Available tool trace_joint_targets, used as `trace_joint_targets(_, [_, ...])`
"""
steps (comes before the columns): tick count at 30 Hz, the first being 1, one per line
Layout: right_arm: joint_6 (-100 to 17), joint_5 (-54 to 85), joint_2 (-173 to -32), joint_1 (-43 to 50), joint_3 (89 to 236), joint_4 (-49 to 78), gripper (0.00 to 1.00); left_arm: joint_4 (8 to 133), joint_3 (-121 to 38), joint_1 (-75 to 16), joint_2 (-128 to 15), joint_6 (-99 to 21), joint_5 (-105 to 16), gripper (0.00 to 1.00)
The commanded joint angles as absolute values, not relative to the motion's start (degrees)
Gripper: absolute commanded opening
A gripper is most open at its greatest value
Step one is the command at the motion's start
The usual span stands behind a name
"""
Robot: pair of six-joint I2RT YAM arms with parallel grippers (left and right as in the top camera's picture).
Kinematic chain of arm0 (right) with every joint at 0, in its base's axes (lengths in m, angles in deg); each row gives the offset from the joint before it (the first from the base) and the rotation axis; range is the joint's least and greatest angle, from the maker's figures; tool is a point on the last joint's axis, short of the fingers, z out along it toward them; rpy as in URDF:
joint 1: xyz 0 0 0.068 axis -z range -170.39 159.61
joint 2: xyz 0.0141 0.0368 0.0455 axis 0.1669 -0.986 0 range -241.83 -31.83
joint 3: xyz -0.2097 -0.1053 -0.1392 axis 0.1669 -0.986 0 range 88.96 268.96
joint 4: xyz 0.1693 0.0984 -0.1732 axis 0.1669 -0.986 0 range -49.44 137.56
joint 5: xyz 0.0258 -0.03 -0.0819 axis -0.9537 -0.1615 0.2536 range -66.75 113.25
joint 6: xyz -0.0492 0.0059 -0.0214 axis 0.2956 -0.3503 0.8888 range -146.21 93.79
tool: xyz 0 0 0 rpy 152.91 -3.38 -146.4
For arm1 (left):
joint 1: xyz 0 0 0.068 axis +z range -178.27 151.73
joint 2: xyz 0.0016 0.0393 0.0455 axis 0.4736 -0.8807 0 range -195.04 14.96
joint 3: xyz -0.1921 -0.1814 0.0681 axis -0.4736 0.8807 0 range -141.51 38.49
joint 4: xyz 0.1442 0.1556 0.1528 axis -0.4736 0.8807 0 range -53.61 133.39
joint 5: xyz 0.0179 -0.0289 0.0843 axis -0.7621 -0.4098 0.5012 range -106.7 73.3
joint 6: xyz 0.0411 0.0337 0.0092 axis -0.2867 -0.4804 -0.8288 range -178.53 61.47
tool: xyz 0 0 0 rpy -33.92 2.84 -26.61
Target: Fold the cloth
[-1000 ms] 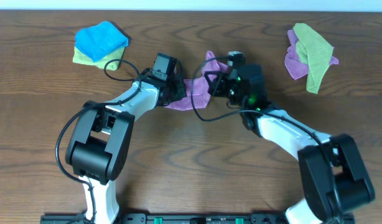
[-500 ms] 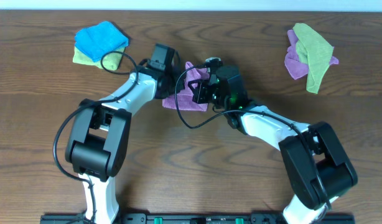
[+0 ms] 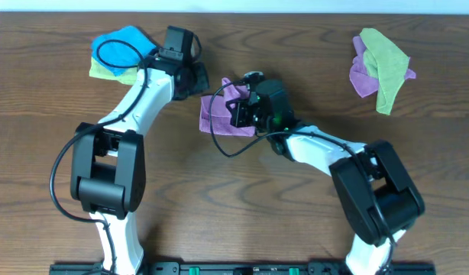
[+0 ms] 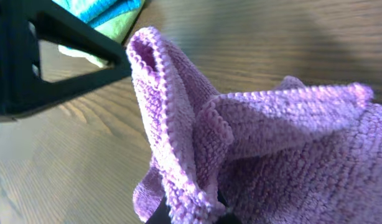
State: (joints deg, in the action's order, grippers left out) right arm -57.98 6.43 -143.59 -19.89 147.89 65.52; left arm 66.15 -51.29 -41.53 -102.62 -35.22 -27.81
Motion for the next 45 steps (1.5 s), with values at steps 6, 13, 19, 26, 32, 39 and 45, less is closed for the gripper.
trace_joint_targets(6, [-55.86,6.5,-147.79,-22.42,152.51,63.14,0.01,67.39,-54.37,-38.77,-102.99,-37.39,-25.06,0.06])
trace_joint_targets(13, [-55.69,6.04,-148.23,-23.8,152.55,62.9,0.13,68.07,-56.65,-36.04,-102.97,-37.39,-25.06,0.06])
trace_joint_targets(19, [-55.71,1.84,-148.23,-24.87,152.55,62.98,0.33,68.05,-57.39,-34.23,-102.97,-37.39,-25.06,0.06])
trace_joint_targets(26, [-55.73,-1.22,-148.2,-26.1,152.81,63.22,0.44,67.88,-57.41,-32.98,-102.97,-37.39,-25.06,0.06])
trace_joint_targets(32, [-55.73,-3.71,-148.18,-26.05,154.23,63.18,0.49,67.9,-57.43,-32.41,-102.89,-37.36,-25.08,0.06])
trace_joint_targets(39, [-55.69,-3.95,-145.78,-24.32,155.72,63.14,0.57,67.98,-57.43,-31.91,-101.44,-37.36,-25.06,0.54])
trace_joint_targets(45, [-53.04,-3.76,-139.86,-18.25,155.72,56.4,0.93,71.02,-57.43,-30.01,-97.88,-36.91,-25.61,0.98])
